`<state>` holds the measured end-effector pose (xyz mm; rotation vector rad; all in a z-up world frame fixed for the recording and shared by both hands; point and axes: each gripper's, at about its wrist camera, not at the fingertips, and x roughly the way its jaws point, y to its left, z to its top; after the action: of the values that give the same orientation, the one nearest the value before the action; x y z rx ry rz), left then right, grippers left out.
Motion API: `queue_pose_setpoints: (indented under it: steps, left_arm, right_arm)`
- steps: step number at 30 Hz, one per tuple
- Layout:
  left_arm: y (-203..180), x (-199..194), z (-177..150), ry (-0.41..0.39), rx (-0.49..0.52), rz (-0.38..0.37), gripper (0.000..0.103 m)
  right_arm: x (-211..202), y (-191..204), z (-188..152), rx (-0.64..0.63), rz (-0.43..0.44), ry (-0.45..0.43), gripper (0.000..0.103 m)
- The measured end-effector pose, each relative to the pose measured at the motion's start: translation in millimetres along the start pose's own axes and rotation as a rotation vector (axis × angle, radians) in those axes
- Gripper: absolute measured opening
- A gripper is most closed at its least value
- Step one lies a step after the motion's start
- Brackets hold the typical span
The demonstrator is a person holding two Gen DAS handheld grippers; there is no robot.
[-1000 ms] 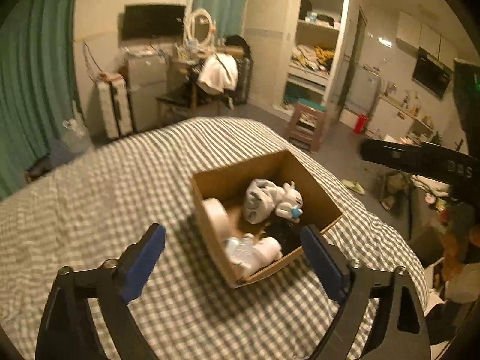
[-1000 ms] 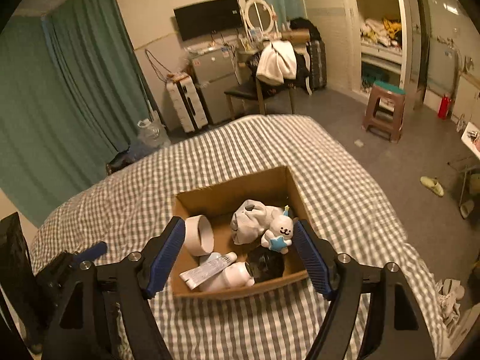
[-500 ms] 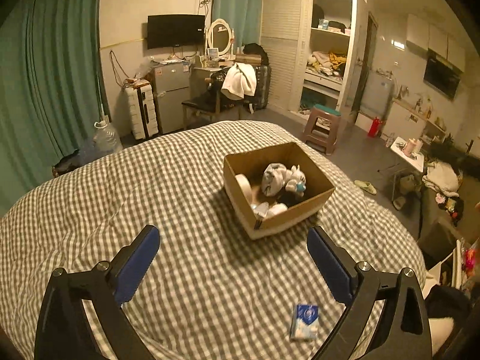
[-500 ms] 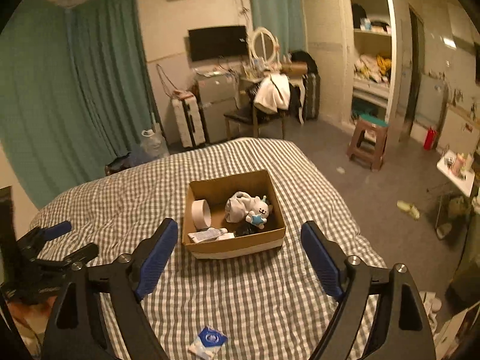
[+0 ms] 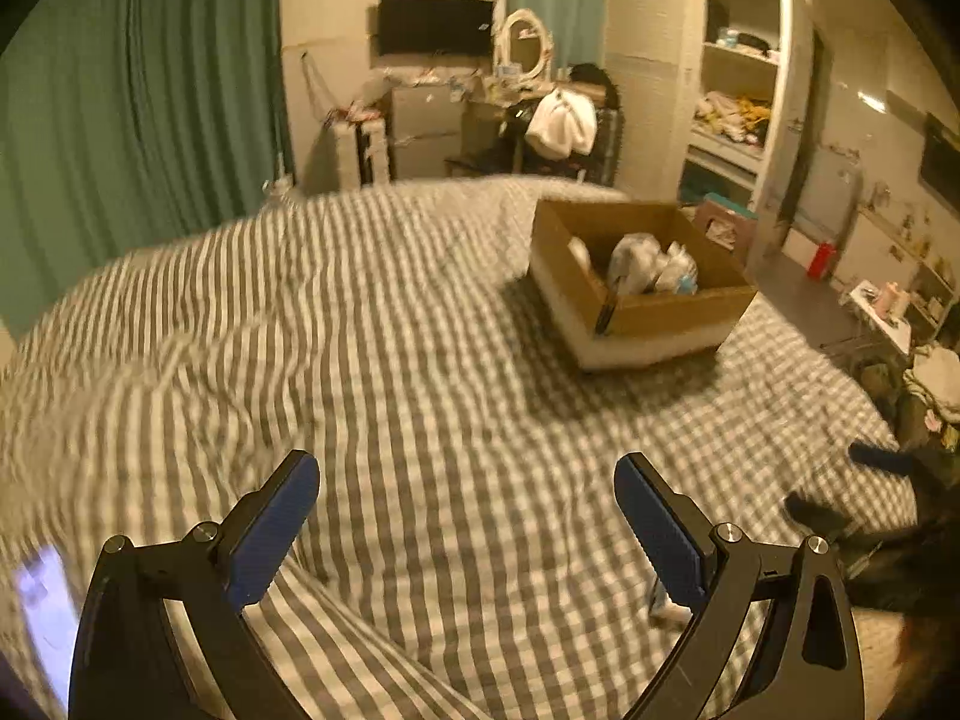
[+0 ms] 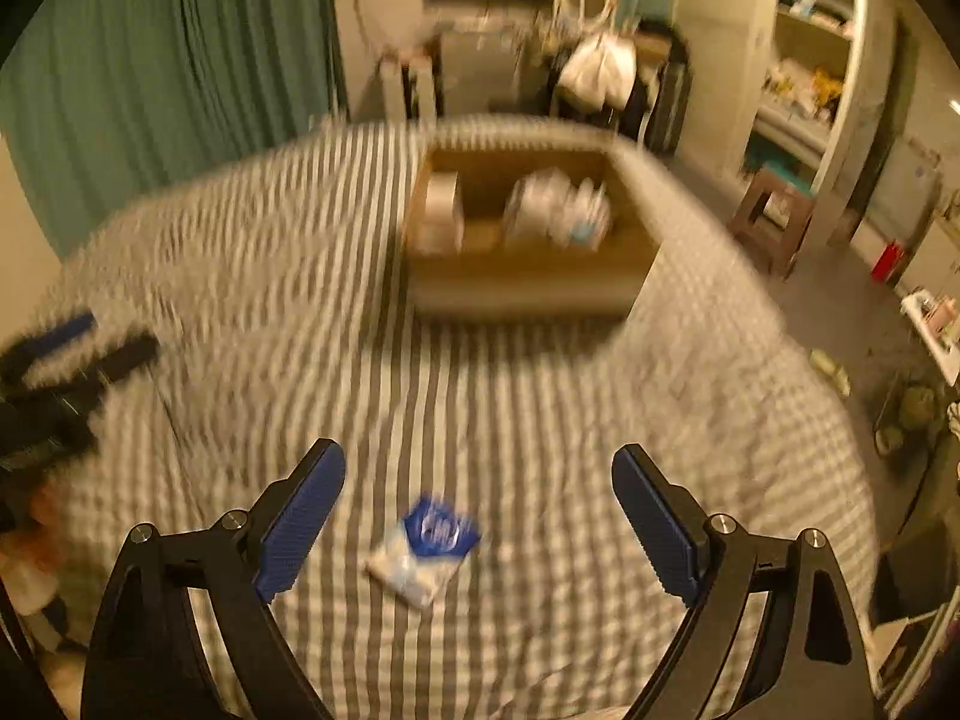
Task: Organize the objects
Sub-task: 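Grasp the blue-and-white tissue pack on the bed with the right gripper, then carry the tissue pack into the box and open the right gripper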
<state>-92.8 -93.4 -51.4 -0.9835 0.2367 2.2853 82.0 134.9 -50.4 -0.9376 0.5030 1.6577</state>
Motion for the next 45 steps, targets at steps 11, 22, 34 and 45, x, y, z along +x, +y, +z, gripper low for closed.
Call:
queue_pose_setpoints:
  steps: [11,22,34,45]
  left_arm:
    - [-11,55,-53,0.14,0.026,0.039,0.101]
    - [-14,68,-62,0.166,0.066,0.038,0.101]
    - [-25,65,-55,0.222,0.092,0.041,0.101]
    - [-30,31,17,0.123,0.058,0.017,0.101]
  right_arm:
    - [100,24,-64,-0.049,0.089,0.164,0.091]
    - [122,25,-68,-0.065,0.091,0.172,0.078]
    - [77,21,-40,-0.108,0.076,0.025,0.074]
    - [10,1,23,-0.074,0.103,-0.172,0.074]
